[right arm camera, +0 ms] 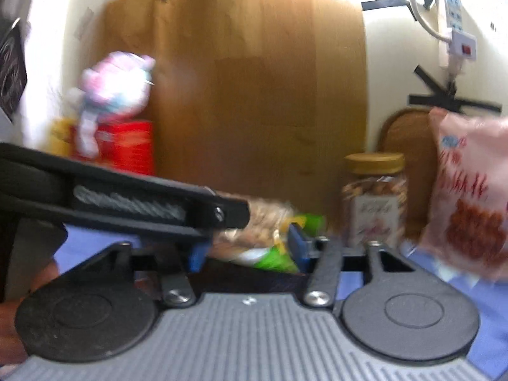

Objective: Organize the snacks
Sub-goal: 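Carry the peanut bag into the tin and open the left gripper, then reach the left gripper toward the red spicy snack packet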

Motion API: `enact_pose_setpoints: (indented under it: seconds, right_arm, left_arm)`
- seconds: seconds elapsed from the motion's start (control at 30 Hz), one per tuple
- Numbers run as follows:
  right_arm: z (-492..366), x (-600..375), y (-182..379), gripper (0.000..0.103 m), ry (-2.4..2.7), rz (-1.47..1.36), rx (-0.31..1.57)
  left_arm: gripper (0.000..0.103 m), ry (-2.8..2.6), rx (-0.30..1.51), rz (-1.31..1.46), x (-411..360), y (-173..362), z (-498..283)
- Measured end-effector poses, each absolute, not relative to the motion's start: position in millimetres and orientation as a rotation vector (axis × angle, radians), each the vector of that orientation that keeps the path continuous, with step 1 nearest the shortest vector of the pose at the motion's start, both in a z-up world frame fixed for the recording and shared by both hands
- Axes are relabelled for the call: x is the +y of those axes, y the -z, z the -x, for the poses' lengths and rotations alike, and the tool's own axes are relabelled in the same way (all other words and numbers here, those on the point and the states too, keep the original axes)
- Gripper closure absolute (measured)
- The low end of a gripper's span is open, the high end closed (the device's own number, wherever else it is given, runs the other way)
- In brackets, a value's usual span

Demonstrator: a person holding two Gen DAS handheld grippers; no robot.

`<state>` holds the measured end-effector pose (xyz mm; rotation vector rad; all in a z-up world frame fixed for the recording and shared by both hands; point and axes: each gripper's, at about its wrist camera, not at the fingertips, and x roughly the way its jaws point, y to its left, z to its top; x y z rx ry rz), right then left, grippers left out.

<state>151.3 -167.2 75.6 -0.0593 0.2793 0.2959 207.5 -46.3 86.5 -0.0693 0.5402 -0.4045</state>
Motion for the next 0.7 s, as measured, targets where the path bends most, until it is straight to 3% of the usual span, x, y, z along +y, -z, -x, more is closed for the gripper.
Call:
enact_pose_setpoints:
  seconds: [0.07, 0.33, 0.5, 0.6, 0.7]
  right_arm:
    - [-163.1, -166.4, -65.7, 0.046, -0.236, 0.132, 0.302]
    - [-102.7, -207.3, -41.8, 0.045, -0.341, -0.119, 0.420]
    - [-102.0, -199.3, -15.5, 0.048, -0.464, -0.295, 0.604]
    - [-109.0, -185.4, -11.0, 0.056, -0.486, -0.352, 0.652]
    - [-121.9, -168.6, -9.3, 0.057, -0.490, -0.362, 0.678]
  left_arm:
    - [0.050, 0.359, 0.564, 0.067, -45.6, -78.2, -220.0]
    - [0.046, 0.400, 0.461, 0.217, 22.3, -83.5, -159.4]
    - [0.040, 0.272, 0.585, 0.205, 64.5, -52.9, -155.8]
    - [0.040, 0.236, 0.687, 0.193, 73.0, -25.6, -166.1]
    - [0.053, 0.217, 0.771, 0.204, 71.9, -3.5, -169.3]
